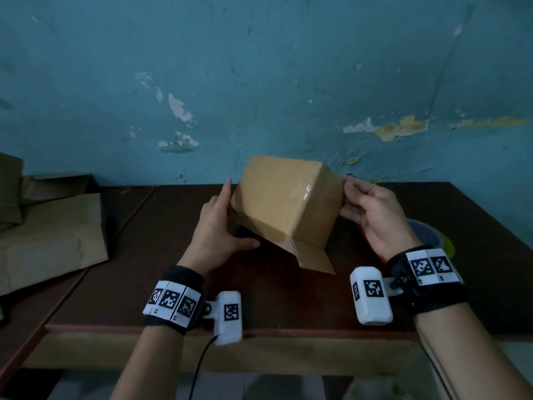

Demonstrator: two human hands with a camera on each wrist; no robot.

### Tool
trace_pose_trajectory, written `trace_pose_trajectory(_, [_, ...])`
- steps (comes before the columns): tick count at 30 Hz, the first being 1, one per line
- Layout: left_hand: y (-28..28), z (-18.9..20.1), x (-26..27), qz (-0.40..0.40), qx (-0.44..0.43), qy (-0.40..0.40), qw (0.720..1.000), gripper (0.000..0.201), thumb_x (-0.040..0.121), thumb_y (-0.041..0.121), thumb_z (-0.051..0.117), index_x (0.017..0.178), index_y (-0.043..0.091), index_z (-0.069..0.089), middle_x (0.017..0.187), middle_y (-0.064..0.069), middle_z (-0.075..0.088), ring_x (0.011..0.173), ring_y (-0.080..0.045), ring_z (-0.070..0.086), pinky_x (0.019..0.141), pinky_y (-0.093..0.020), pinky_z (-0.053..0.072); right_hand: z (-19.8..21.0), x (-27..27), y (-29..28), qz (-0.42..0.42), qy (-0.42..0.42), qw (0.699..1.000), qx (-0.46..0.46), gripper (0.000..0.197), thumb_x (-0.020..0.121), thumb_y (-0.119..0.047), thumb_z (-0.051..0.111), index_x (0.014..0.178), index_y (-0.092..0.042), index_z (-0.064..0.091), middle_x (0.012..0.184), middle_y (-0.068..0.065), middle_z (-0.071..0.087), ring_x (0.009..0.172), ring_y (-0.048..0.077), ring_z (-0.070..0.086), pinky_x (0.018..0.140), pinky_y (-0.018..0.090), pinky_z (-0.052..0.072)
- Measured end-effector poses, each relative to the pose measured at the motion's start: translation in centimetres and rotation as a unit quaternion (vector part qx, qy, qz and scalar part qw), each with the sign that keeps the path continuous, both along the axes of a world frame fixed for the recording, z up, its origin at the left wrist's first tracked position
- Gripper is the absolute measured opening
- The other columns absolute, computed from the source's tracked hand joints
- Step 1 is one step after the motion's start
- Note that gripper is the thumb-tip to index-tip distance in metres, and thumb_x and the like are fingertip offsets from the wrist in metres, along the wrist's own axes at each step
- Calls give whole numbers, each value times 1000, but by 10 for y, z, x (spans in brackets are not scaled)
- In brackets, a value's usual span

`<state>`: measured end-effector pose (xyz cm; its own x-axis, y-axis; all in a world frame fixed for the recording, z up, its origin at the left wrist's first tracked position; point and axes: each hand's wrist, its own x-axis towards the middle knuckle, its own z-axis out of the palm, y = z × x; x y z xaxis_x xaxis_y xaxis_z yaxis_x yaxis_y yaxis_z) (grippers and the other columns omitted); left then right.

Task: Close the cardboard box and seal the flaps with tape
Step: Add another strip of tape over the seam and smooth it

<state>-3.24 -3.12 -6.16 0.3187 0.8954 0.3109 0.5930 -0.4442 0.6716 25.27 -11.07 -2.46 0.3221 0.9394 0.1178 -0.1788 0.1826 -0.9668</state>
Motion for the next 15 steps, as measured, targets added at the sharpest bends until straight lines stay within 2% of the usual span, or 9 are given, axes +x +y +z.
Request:
trace_pose_trajectory(2, [0,1,-3,18,21,-41,999,131,62,25,98,165,22,18,153,-11,45,143,-29,37,117,-45,32,1,0,1,-1,19,1000,-10,21,102,-14,55,114,-16,71,101,0,77,95,12,73,74,26,60])
trace_pose_trajectory(4, [-1,2,-6,29,29,-74,996,122,62,26,98,161,24,28,151,-10,49,141,-29,42,115,-55,39,1,-2,1,2,21,1000,-19,23,102,-15,55,120,-10,69,100,3,75,88,11,74,69,23,59])
trace_pose_trajectory(6, [-1,3,-7,35,36,-78,996,117,61,28,99,158,23,34,148,-8,52,137,-26,46,111,-53,43,1,-4,1,4,21,1000,-22,21,103,-14,54,118,-11,68,100,3,75,84,9,75,68,22,59])
trace_pose_trajectory(8, [-4,4,-6,32,38,-74,996,113,61,29,98,155,23,38,147,-4,52,135,-24,46,110,-49,43,0,-5,2,6,17,1000,-26,20,103,-15,54,118,-13,68,106,3,74,88,9,74,70,23,60])
trace_pose_trajectory(12, [-5,7,-6,33,35,-84,995,95,64,30,96,146,21,50,137,2,55,129,-23,50,104,-48,47,0,-6,2,-4,-2,999,-43,28,104,-16,53,129,-9,63,105,6,70,92,15,70,67,23,60])
trace_pose_trajectory(15, [-9,11,-7,30,31,-97,994,91,60,55,88,139,24,57,133,3,60,123,-18,53,100,-47,51,0,-7,1,-18,-43,998,-52,26,106,-18,50,127,-8,62,98,7,68,81,12,70,58,19,57])
